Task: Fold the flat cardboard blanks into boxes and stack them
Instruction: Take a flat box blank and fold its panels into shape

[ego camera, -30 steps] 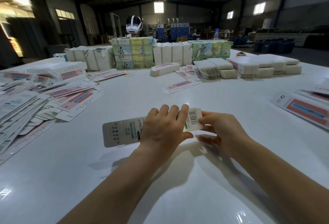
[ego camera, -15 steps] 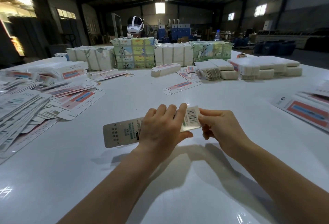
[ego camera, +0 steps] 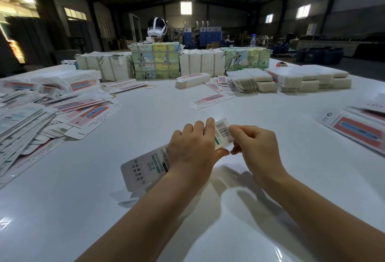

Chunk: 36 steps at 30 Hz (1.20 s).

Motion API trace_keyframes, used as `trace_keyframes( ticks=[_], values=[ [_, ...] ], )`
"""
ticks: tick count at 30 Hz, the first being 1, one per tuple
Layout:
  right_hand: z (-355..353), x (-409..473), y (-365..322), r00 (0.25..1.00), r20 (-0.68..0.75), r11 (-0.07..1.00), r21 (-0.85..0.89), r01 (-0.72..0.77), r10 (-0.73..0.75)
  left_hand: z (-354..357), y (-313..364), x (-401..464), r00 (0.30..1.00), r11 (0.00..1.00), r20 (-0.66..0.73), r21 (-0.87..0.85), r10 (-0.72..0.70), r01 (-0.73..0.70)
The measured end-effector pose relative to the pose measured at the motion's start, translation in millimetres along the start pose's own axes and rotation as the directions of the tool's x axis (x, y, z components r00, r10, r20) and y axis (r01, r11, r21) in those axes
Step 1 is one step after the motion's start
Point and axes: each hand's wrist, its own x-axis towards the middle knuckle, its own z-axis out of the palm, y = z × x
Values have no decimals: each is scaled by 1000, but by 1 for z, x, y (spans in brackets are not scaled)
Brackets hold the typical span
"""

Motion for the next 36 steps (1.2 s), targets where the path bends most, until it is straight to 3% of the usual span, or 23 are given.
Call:
trace_keyframes(
  ticks=[4,10,15,21,27,29,31,34,36],
  values=[
    [2,-2,3,994,-28,965,-246,93,-103,2,1,-1,1000,999,10,48,3,-3],
    [4,-6,4,975,-3,902,-380,203,-221,1,4,-4,998,988,-65,155,17,-7],
    [5,-5,3,980,20,918,-346,192,-198,-2,7,-4,999,989,-45,148,3,3],
    [2,1,4,1000,-14,999,-51,-6,5,6,0,1,999,999,23,6,-37,37],
    [3,0,11,1000,21,988,-157,-6,10,18,-7,2,994,998,113,55,5,-12],
    [1,0,8,997,71,956,-289,51,-32,16,-9,3,989,999,143,39,32,-38],
    [-2,3,5,967,231,900,-392,190,-104,15,-10,4,984,996,156,24,85,-90],
    [-3,5,4,813,576,800,-447,401,-86,12,-12,4,971,981,146,-2,191,-193],
    [-7,10,7,763,641,787,-431,441,-77,11,-17,4,959,973,170,-83,229,-217]
  ],
)
